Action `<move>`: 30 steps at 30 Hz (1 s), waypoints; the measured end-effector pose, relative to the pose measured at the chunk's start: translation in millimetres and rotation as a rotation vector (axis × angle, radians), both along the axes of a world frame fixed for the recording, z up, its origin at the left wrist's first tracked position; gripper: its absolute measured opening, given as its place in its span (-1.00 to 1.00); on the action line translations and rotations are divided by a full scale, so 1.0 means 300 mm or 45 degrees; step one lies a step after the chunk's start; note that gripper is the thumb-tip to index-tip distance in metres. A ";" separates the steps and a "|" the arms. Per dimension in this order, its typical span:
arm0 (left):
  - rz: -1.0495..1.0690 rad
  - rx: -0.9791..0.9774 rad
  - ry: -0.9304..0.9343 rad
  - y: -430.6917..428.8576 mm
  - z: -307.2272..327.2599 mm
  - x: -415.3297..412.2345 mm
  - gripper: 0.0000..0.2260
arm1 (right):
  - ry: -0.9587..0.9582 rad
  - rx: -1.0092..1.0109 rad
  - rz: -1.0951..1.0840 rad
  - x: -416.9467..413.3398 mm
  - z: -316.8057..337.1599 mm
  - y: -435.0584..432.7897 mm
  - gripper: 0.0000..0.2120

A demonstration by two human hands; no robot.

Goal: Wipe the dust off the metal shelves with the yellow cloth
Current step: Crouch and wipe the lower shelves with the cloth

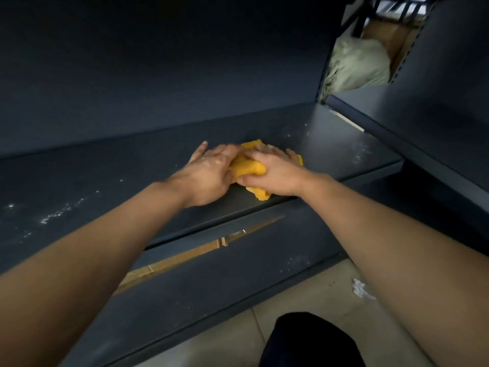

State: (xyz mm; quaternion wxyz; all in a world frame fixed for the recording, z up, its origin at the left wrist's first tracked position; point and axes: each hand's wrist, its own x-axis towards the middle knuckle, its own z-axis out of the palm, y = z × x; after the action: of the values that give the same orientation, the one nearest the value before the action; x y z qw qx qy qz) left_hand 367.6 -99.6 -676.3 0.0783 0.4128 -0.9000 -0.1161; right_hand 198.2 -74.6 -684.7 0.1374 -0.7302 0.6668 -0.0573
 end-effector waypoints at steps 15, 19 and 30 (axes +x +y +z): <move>-0.034 -0.044 -0.096 0.068 0.016 -0.385 -0.53 | 0.039 -0.155 -0.530 -0.294 -0.015 -0.006 -0.60; -0.080 -0.046 -0.128 0.080 0.031 -0.477 -0.50 | 0.170 -0.256 -0.675 -0.405 -0.005 -0.006 -0.62; -0.015 0.072 -0.203 0.057 0.017 -0.487 -0.39 | -0.072 0.050 -0.811 -0.472 0.003 -0.018 -0.36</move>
State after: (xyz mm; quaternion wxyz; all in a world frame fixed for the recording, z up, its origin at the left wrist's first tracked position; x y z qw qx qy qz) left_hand 221.6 -82.6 -671.3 -0.0060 0.4173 -0.9022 -0.1087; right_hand 56.5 -79.9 -683.8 0.1450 -0.4800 0.8589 -0.1048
